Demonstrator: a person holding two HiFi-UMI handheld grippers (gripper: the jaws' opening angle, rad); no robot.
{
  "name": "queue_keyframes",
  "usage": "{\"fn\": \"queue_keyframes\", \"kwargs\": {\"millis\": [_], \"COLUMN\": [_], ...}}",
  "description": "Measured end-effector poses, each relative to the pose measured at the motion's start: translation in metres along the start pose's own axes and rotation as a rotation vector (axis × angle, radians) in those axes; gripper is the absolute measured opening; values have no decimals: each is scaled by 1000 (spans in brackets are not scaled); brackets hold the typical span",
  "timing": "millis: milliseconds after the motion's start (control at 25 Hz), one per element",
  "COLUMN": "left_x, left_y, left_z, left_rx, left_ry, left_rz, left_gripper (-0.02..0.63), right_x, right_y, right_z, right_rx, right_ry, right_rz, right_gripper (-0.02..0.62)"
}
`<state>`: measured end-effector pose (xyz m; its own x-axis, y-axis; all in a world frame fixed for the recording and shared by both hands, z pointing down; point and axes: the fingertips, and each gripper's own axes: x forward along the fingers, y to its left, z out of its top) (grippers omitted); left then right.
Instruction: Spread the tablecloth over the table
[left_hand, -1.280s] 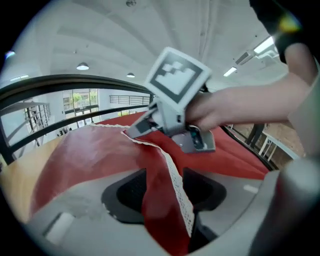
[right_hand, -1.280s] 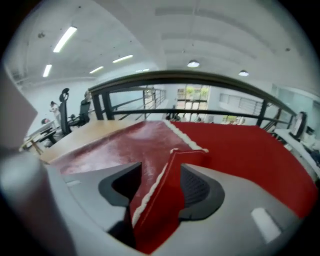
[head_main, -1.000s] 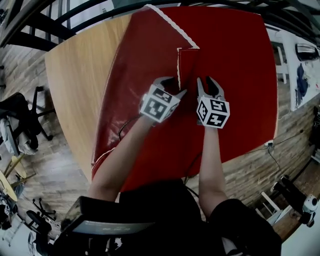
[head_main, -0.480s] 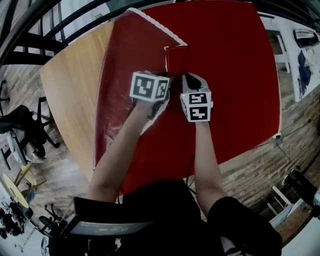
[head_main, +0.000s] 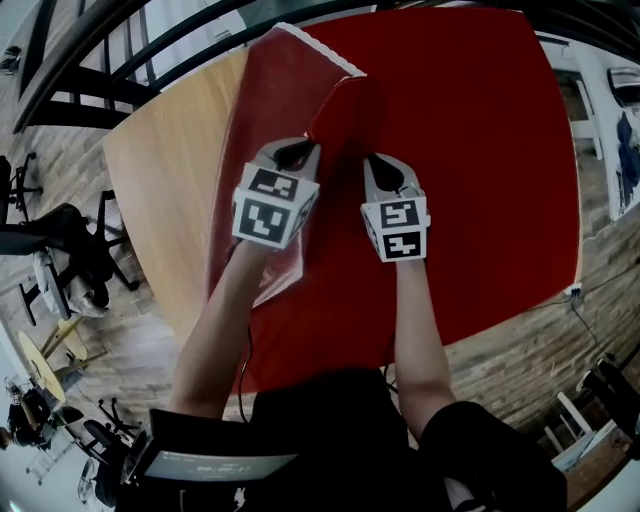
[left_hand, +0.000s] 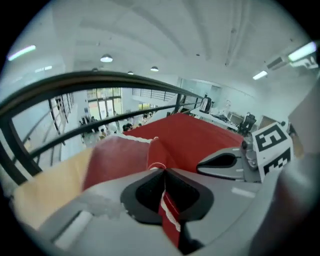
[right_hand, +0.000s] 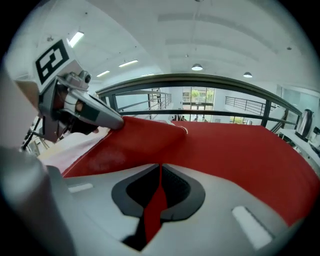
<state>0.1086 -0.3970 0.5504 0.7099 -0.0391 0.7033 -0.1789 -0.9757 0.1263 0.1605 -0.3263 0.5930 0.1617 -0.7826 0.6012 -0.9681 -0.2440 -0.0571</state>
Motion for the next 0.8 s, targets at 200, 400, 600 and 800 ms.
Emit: {"fn": "queue_keyframes", "kwargs": {"millis": [200,400,600,800], "left_x": [-66,-126,-181,-208], "left_y": [98,231,357,435], "left_z": [9,-7,-39,-74], "left_rx": [168,89,115,57], "left_ry": [-25,-87,-65,-70], "left_rz": [202,368,541,540], "left_gripper": [14,12,12,15], "right_x": [23,77,122,170], "right_y": [71,184,264,323], "right_z": [30,57,101,149], "right_rx": [-45,-126,-190,-60], "right_ry": [-27,27,-38,-144], "right_rz": [147,310,363,424], "right_gripper": [21,21,20,20]}}
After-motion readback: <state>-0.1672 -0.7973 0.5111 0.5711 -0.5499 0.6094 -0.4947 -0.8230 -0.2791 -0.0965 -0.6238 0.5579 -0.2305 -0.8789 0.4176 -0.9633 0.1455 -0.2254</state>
